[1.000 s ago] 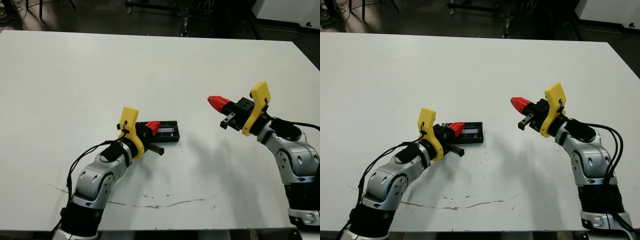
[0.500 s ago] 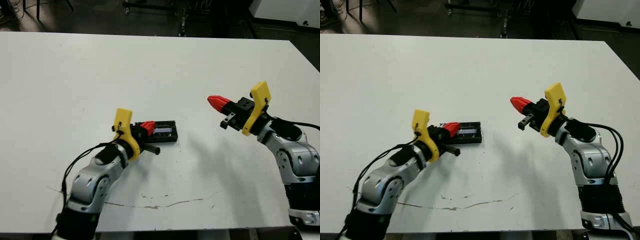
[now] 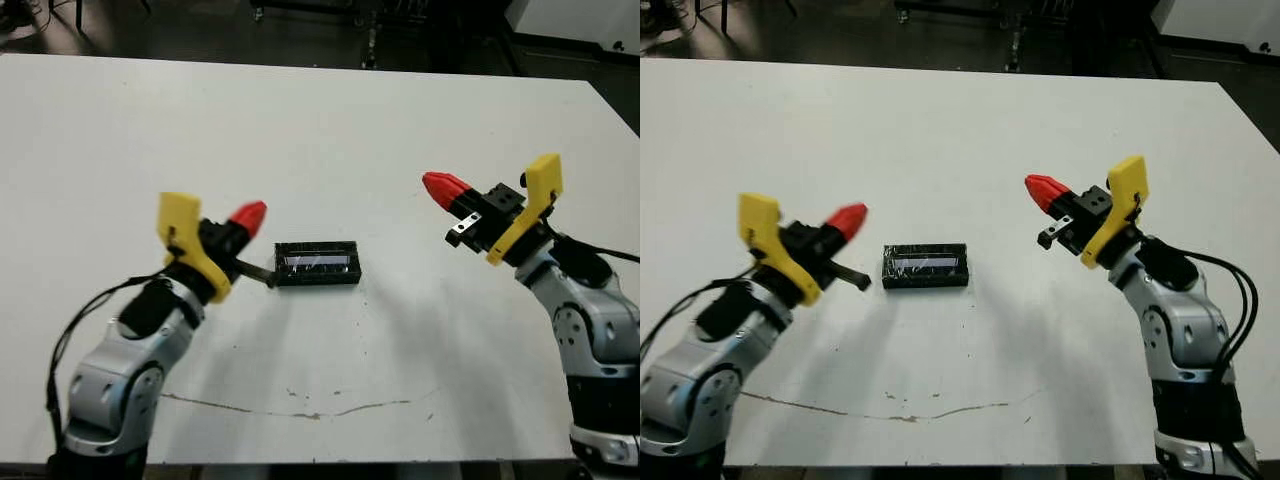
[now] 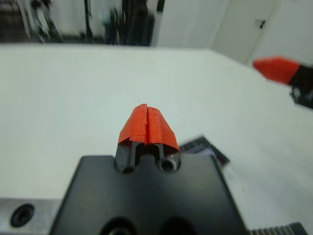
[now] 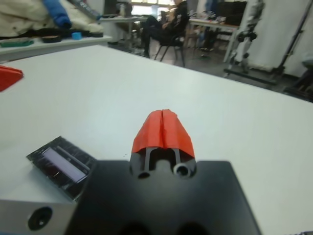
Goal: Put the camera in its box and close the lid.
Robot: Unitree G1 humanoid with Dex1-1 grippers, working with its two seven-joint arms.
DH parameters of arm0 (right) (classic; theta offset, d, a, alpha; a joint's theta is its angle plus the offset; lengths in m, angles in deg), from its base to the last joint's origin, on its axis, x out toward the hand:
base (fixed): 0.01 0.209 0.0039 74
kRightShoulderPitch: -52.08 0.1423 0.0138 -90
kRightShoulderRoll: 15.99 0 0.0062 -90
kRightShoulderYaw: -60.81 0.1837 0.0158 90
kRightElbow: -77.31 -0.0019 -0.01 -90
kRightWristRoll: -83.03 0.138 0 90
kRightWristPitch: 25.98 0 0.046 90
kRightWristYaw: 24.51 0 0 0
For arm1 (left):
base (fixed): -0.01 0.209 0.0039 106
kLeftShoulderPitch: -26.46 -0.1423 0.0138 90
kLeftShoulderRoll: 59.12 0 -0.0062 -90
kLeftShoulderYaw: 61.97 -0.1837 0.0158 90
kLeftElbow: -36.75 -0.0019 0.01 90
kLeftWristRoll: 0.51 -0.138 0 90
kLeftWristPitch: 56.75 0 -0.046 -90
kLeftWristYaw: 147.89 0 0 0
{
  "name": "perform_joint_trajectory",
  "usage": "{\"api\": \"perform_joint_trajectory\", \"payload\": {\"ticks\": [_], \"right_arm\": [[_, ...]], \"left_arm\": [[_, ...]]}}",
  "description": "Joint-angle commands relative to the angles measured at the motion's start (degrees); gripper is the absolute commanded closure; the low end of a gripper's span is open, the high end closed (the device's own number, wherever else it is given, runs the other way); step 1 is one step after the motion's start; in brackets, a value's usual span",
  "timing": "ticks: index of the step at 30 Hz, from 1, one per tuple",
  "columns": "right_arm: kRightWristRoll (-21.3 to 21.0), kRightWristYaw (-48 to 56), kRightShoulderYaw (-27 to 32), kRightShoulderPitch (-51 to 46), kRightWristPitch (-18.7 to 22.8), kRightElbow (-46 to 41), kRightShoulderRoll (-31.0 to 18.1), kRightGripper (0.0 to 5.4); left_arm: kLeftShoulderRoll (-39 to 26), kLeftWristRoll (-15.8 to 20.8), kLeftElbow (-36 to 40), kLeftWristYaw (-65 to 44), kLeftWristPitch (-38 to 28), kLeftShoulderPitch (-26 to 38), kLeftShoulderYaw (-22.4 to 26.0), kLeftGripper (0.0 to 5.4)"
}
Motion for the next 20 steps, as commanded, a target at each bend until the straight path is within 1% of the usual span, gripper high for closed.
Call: {"api": "perform_joint_trajectory", "payload": {"ticks": [1, 2, 4, 5, 7, 8, 10, 12, 14, 17, 20], "right_arm": [[-0.9, -6.4, 0.9, -2.0, 3.1, -4.0, 1.9, 5.4], [-1.5, -8.7, 0.8, -2.4, 3.6, -5.2, 2.5, 5.4], [-4.2, -13.0, 0.3, -3.4, 2.7, -7.3, 4.0, 5.4], [-5.1, -14.7, 0.1, -3.9, 2.1, -7.9, 4.9, 5.4], [-6.8, -17.6, -0.1, -5.0, 0.9, -8.6, 6.8, 5.4], [-7.4, -18.8, -0.1, -5.4, 0.6, -8.9, 7.6, 5.4], [-9.6, -21.5, -0.6, -6.3, 0.2, -9.6, 8.7, 5.4], [-11.8, -23.6, -1.1, -6.9, -0.5, -9.9, 9.4, 5.4], [-12.5, -24.6, -1.3, -7.0, -1.3, -9.4, 10.6, 5.4], [-13.3, -25.2, -2.0, -7.1, -2.3, -8.9, 11.8, 5.4], [-14.7, -25.9, -2.9, -6.7, -2.4, -8.7, 12.5, 5.4]], "left_arm": [[0.6, -3.4, -2.2, 2.4, -7.1, 1.0, 1.2, 5.38], [0.7, -5.4, -3.4, 3.1, -10.6, 0.9, 1.0, 5.38], [1.2, -10.6, -6.9, 5.6, -19.0, 0.8, 0.4, 5.38], [1.7, -12.2, -8.9, 6.6, -22.7, 0.9, 0.6, 5.38], [3.0, -14.3, -14.1, 8.1, -30.9, 1.3, 1.4, 5.38], [3.8, -14.3, -16.6, 8.5, -34.5, 1.6, 2.0, 5.38], [4.6, -14.2, -21.2, 9.1, -39.3, 2.2, 3.0, 5.38], [5.6, -13.3, -24.5, 9.7, -41.3, 2.5, 3.9, 5.38], [7.0, -12.5, -27.3, 10.8, -42.1, 2.5, 4.5, 5.38], [8.0, -12.5, -30.6, 11.4, -43.9, 2.7, 4.6, 5.38], [8.4, -13.1, -31.4, 11.7, -43.9, 2.7, 4.1, 5.38]]}}
